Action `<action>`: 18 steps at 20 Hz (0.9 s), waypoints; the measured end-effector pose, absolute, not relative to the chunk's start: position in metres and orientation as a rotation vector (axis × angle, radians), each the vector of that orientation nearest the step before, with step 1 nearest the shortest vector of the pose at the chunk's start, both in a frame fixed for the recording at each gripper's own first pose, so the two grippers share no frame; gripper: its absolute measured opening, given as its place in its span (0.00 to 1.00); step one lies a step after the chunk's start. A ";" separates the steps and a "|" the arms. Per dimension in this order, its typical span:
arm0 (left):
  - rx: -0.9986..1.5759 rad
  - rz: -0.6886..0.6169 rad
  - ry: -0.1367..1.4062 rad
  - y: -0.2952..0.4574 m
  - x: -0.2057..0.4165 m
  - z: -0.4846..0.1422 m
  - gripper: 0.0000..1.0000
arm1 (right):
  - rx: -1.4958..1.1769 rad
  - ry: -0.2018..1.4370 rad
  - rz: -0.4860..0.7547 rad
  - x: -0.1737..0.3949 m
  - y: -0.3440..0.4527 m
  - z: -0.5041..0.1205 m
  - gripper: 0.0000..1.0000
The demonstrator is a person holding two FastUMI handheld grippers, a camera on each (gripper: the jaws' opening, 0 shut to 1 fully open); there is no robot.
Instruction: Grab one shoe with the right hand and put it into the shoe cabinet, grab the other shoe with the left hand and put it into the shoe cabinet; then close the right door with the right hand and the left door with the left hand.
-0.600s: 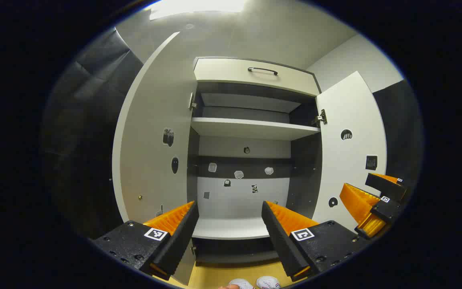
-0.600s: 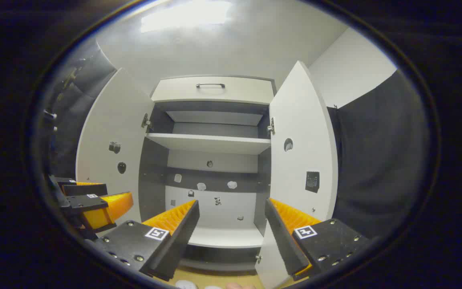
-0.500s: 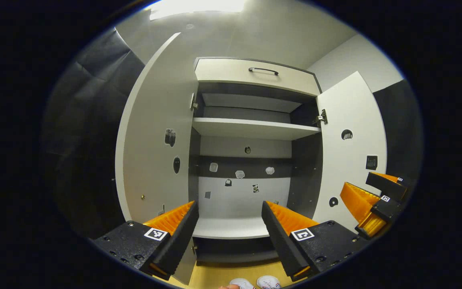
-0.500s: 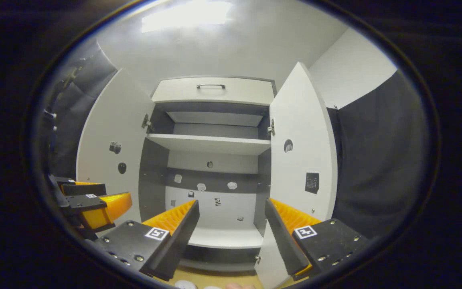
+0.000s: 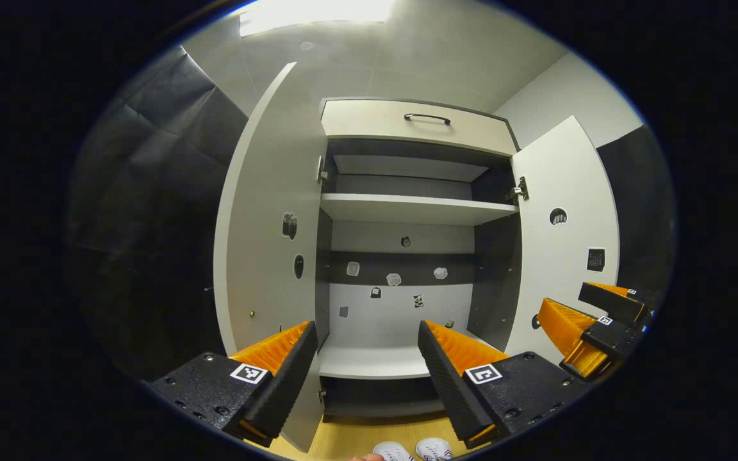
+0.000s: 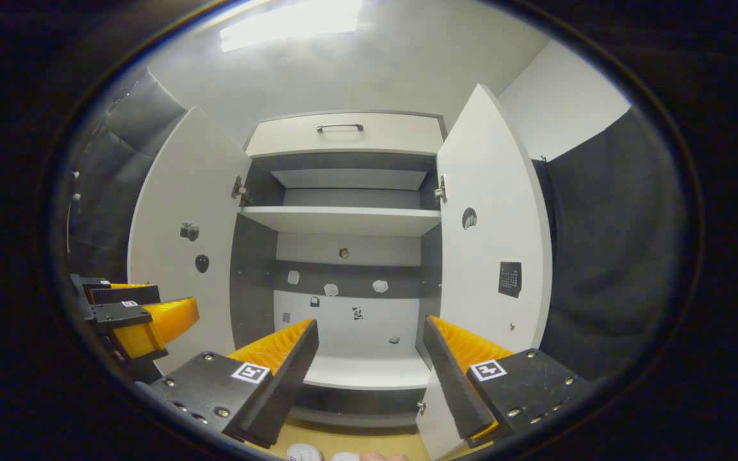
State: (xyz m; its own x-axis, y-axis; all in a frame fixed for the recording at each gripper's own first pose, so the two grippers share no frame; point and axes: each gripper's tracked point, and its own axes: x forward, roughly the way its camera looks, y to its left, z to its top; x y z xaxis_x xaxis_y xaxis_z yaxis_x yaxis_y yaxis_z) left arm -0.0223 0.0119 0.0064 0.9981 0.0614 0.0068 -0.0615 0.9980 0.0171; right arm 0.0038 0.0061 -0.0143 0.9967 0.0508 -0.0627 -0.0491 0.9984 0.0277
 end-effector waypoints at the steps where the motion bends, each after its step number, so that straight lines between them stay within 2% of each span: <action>1: 0.020 0.070 -0.006 0.014 -0.024 0.006 0.96 | 0.026 0.072 0.056 0.005 0.008 -0.017 0.98; 5: 0.022 0.097 0.002 0.022 -0.030 0.005 0.96 | 0.005 0.116 0.079 0.011 0.014 -0.038 0.98; 8: 0.030 0.118 0.008 0.029 -0.037 0.004 0.96 | -0.003 0.203 0.107 0.015 0.024 -0.081 0.98; 15: 0.049 0.192 0.010 0.054 -0.052 0.005 0.96 | 0.001 0.661 0.199 -0.013 0.054 -0.251 0.98; 18: 0.048 0.228 0.020 0.066 -0.059 0.002 0.96 | 0.034 0.888 0.221 -0.042 0.064 -0.326 0.81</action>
State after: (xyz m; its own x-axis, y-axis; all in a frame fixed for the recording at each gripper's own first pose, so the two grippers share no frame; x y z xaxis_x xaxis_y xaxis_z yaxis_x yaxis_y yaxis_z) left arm -0.0592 0.0656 0.0024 0.9740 0.2260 -0.0140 -0.2251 0.9731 0.0498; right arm -0.0421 0.0637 -0.3257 0.6099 0.2053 -0.7654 -0.1772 0.9767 0.1208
